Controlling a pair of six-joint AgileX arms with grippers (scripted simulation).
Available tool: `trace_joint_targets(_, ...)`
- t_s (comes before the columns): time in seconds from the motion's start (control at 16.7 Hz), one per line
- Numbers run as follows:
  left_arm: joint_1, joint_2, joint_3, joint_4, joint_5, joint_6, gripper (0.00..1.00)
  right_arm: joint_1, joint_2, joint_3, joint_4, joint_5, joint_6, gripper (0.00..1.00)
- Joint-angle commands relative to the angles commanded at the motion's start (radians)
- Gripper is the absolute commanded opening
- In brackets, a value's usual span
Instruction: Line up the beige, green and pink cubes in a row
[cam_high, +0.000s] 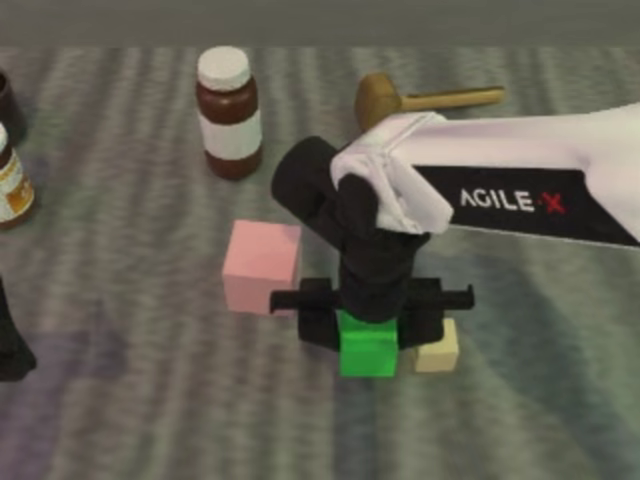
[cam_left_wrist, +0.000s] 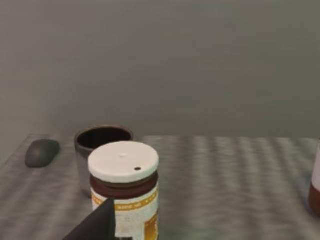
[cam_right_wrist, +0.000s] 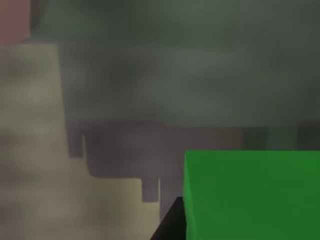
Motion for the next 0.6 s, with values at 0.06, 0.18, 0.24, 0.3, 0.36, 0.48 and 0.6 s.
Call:
trace_joint_targets(0.06,0.0,0.0,0.0,0.0,0.0,0.0,1.0,0.0,0.0,0.0,0.0,0.0,0.0,0.0)
trace_joint_targets(0.18,0.0,0.0,0.0,0.0,0.0,0.0,1.0,0.0,0.0,0.0,0.0,0.0,0.0,0.15)
trace_joint_targets(0.24,0.0,0.0,0.0,0.0,0.0,0.0,1.0,0.0,0.0,0.0,0.0,0.0,0.0,0.23)
trace_joint_targets(0.3,0.0,0.0,0.0,0.0,0.0,0.0,1.0,0.0,0.0,0.0,0.0,0.0,0.0,0.3)
trace_joint_targets(0.36,0.0,0.0,0.0,0.0,0.0,0.0,1.0,0.0,0.0,0.0,0.0,0.0,0.0,0.38)
trace_joint_targets(0.48,0.0,0.0,0.0,0.0,0.0,0.0,1.0,0.0,0.0,0.0,0.0,0.0,0.0,0.53)
trace_joint_targets(0.6,0.0,0.0,0.0,0.0,0.0,0.0,1.0,0.0,0.0,0.0,0.0,0.0,0.0,0.68)
